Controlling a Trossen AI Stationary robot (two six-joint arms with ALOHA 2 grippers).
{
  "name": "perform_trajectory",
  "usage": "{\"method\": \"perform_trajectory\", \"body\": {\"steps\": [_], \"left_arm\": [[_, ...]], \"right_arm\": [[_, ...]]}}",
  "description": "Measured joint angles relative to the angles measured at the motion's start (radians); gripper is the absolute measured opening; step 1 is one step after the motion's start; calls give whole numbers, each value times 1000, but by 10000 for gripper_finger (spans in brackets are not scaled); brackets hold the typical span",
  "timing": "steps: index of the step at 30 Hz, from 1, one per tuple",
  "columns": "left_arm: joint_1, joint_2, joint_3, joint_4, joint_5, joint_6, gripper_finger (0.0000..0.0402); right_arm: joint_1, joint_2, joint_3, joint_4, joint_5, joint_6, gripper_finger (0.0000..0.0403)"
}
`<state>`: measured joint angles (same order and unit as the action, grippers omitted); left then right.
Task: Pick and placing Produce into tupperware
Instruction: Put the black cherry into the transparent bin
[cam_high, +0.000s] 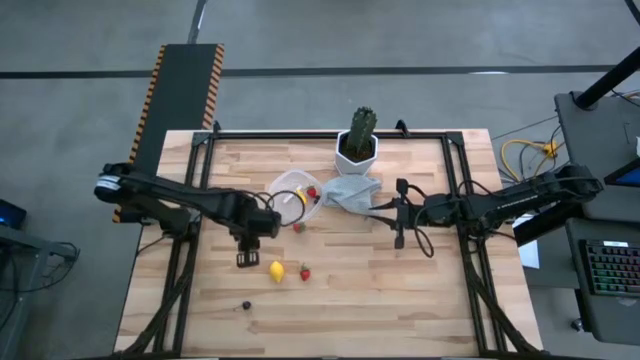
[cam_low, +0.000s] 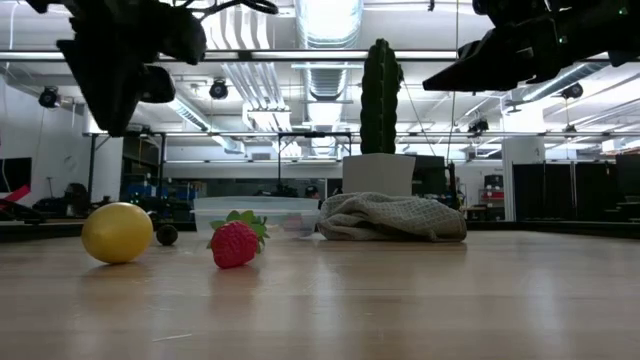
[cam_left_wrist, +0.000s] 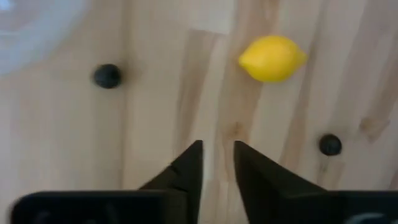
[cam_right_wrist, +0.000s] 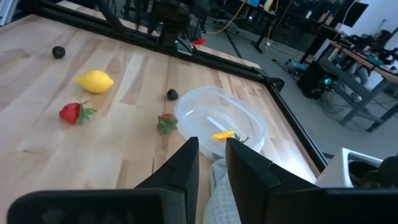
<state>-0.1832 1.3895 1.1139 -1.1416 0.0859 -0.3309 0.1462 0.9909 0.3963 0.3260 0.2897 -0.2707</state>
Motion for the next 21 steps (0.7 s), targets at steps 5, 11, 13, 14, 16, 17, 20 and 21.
{"method": "perform_trajectory", "body": {"steps": [5,11,13,14,16,17,20,21], "left_arm": [[-37,57,6,-3,52,-36,153],[-153,135,32,-70,64,-201,166],[-206,159,61,-92,84,-263,159],[-231,170,78,-102,94,-303,155],[-276,192,116,-103,115,-392,147],[-298,204,137,-99,111,-437,144],[-357,242,193,-87,110,-573,140],[-377,259,206,-83,111,-610,140]], "right_arm": [[-9,0,-1,-1,0,1,79],[-9,0,-6,-2,0,4,79],[-9,0,-7,0,0,4,76],[-9,0,-8,-1,0,4,75],[-9,0,-8,-1,0,4,72],[-9,0,-8,-1,0,4,71],[-9,0,-8,0,0,3,70],[-9,0,-8,0,0,1,71]]}}
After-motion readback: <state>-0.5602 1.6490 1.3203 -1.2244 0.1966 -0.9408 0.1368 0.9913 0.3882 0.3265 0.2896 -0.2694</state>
